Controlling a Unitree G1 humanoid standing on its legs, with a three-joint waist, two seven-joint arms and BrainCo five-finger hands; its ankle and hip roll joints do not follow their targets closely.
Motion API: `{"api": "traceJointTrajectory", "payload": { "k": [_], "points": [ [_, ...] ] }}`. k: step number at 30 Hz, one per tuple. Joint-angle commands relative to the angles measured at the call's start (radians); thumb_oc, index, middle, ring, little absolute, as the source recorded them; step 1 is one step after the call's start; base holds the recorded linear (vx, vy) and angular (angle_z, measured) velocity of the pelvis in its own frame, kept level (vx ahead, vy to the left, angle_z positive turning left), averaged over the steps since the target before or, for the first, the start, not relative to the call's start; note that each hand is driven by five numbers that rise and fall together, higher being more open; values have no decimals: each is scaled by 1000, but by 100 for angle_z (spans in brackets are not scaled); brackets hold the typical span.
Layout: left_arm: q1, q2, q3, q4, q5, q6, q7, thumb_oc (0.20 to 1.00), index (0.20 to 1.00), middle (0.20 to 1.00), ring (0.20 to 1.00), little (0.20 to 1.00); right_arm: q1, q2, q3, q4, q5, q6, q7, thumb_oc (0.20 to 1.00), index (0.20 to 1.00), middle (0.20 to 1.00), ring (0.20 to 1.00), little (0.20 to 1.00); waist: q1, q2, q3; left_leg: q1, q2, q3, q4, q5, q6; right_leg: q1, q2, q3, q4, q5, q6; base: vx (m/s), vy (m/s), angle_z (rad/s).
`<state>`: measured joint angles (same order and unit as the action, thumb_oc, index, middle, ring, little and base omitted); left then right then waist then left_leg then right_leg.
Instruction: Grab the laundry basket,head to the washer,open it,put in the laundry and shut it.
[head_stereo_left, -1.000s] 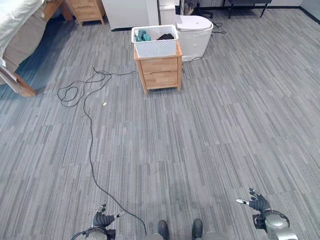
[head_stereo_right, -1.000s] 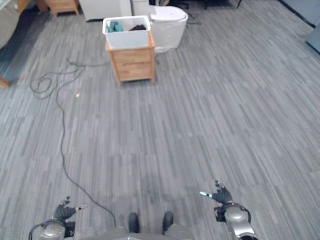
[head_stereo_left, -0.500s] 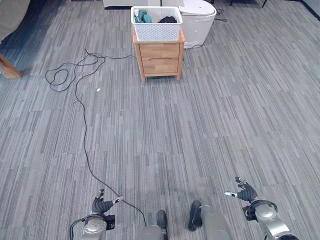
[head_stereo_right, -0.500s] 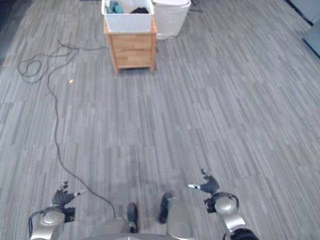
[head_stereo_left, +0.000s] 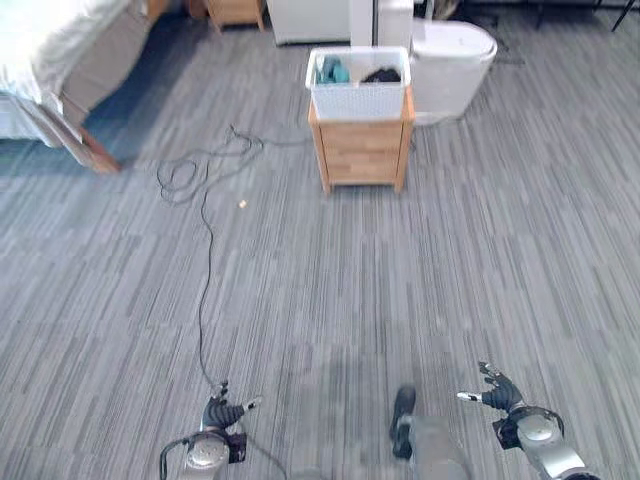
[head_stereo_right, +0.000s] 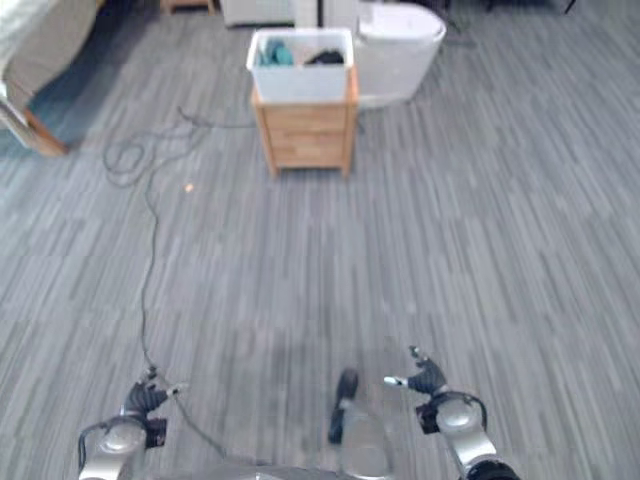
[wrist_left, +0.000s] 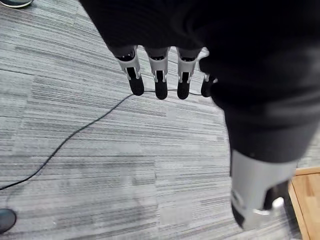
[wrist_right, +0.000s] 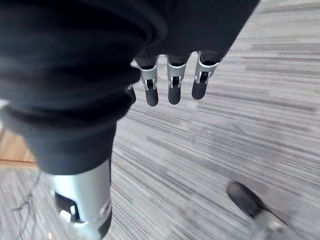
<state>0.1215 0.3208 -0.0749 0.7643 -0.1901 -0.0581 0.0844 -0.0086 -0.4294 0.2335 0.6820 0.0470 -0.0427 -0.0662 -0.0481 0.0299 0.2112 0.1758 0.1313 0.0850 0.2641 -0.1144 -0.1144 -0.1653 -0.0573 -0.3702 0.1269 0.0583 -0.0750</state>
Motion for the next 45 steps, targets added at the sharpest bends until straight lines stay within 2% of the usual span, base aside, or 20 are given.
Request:
{"api": "traceJointTrajectory", "payload": {
  "k": [1,4,5,7,10,14,17,18,19,22,27,28,33,35,38,39,40,41,43,45],
  "points": [
    [-34,50,-15,-10,18,-23,12,1000,1000,1000,1000,1000,1,-14,12,15,3,-16,-34,1000,1000,1000,1000,1000,6,-95,-10,-212,-74,123,-10,-71,67,106,-89,-13,-96,-125,178,199,-38,2],
    [-29,60,-8,-15,27,-17,16,1000,1000,1000,1000,1000,-3,-18,18,19,-3,-14,-46,1000,1000,1000,1000,1000,40,-96,12,-319,-43,134,-102,55,51,164,-64,-4,-126,-144,173,180,-4,-9],
    [-29,60,-8,-15,27,-17,16,1000,1000,1000,1000,1000,-3,-18,18,19,-3,-14,-46,1000,1000,1000,1000,1000,40,-97,12,-319,-43,134,-102,55,51,164,-65,-4,-126,-144,173,141,17,-34],
    [-25,67,2,-14,24,-17,25,1000,1000,1000,1000,1000,-3,-11,25,32,-7,-16,-61,1000,1000,1000,1000,1000,74,-97,30,-396,-26,126,-231,151,31,218,-33,13,-131,-183,166,313,65,-44],
    [-25,74,9,-10,21,-19,32,1000,1000,1000,1000,1000,-7,-1,31,50,-14,-15,-70,1000,1000,1000,1000,1000,99,-101,31,-437,-15,119,-316,198,23,265,-7,36,-128,-222,162,325,109,-5],
    [-14,90,26,10,23,-19,32,1000,1000,1000,1000,1000,-7,25,38,61,-24,-18,-63,1000,1000,1000,1000,1000,127,-125,6,-430,-11,97,-289,225,35,320,12,75,-106,-259,173,442,188,-23],
    [-22,118,34,31,34,-15,29,1000,1000,1000,1000,1000,-18,60,47,70,-21,-22,-59,1000,1000,1000,1000,1000,148,-170,-10,-446,-29,94,-169,191,60,329,-22,98,-31,-263,199,364,207,-52],
    [-28,142,34,32,33,-11,27,1000,1000,1000,1000,1000,-24,80,54,69,-24,-20,-52,1000,1000,1000,1000,1000,148,-193,-11,-429,-46,98,-134,151,85,282,-49,105,104,-226,230,326,203,-11],
    [-28,142,34,32,33,-11,27,1000,1000,1000,1000,1000,-24,80,54,69,-24,-20,-53,1000,1000,1000,1000,1000,149,-194,-12,-429,-46,99,-133,151,85,280,-50,106,106,-227,230,301,235,3],
    [-39,167,32,23,36,-10,34,1000,1000,1000,1000,1000,-40,93,68,38,-28,-17,-45,1000,1000,1000,1000,1000,120,-181,12,-350,-69,111,-136,84,135,136,-92,115,373,-102,266,254,254,10],
    [-43,152,25,29,27,-10,36,1000,1000,1000,1000,1000,-37,88,63,36,-25,-9,-41,1000,1000,1000,1000,1000,82,-148,26,-233,-94,112,-178,22,142,55,-133,38,228,-127,229,426,172,9],
    [-56,137,20,49,28,-6,34,1000,1000,1000,1000,1000,-38,83,59,37,-26,-6,-43,1000,1000,1000,1000,1000,64,-147,39,-190,-116,96,-173,-22,142,-7,-143,31,70,-93,233,319,16,19],
    [-65,117,21,55,29,-13,33,1000,1000,1000,1000,1000,-32,79,57,37,-29,1,-38,1000,1000,1000,1000,1000,39,-145,62,-147,-155,55,-131,-91,137,-61,-131,92,-75,-28,264,391,-12,13],
    [-62,109,15,49,43,-16,24,1000,1000,1000,1000,1000,-25,74,55,38,-22,2,-27,1000,1000,1000,1000,1000,22,-153,47,-99,-202,21,-98,-159,137,-70,-144,96,-88,5,267,624,-94,67],
    [-58,100,10,47,46,-17,26,1000,1000,1000,1000,1000,-18,69,47,34,-16,1,-28,1000,1000,1000,1000,1000,7,-146,25,-70,-200,1,-75,-182,112,-56,-134,106,-65,3,255,446,-122,54],
    [-46,94,11,38,42,-14,23,1000,1000,1000,1000,1000,-9,61,44,29,-22,2,-30,1000,1000,1000,1000,1000,4,-137,8,-71,-166,13,7,-152,72,-28,-125,85,-50,-8,233,263,-116,71],
    [-45,94,11,38,42,-14,23,1000,1000,1000,1000,1000,-8,61,44,29,-22,2,-30,1000,1000,1000,1000,1000,3,-137,7,-74,-165,11,10,-154,71,-29,-125,83,-50,-8,232,487,-252,44],
    [-43,91,1,31,46,-13,21,1000,1000,1000,1000,1000,-5,50,46,14,-20,-2,-31,1000,1000,1000,1000,1000,0,-133,-2,-105,-125,28,130,-84,33,8,-108,61,-57,-24,210,304,-190,11],
    [-51,84,-7,32,40,-10,22,1000,1000,1000,1000,1000,-12,39,49,17,-16,1,-36,1000,1000,1000,1000,1000,4,-142,-4,-166,-89,56,209,-45,31,48,-99,43,-74,-58,187,289,-170,-6],
    [-61,78,-15,46,37,-5,21,1000,1000,1000,1000,1000,-23,29,54,27,-14,2,-44,1000,1000,1000,1000,1000,16,-149,3,-238,-65,72,192,-88,56,81,-86,48,-88,-87,181,215,-63,-3]
  ]
}}
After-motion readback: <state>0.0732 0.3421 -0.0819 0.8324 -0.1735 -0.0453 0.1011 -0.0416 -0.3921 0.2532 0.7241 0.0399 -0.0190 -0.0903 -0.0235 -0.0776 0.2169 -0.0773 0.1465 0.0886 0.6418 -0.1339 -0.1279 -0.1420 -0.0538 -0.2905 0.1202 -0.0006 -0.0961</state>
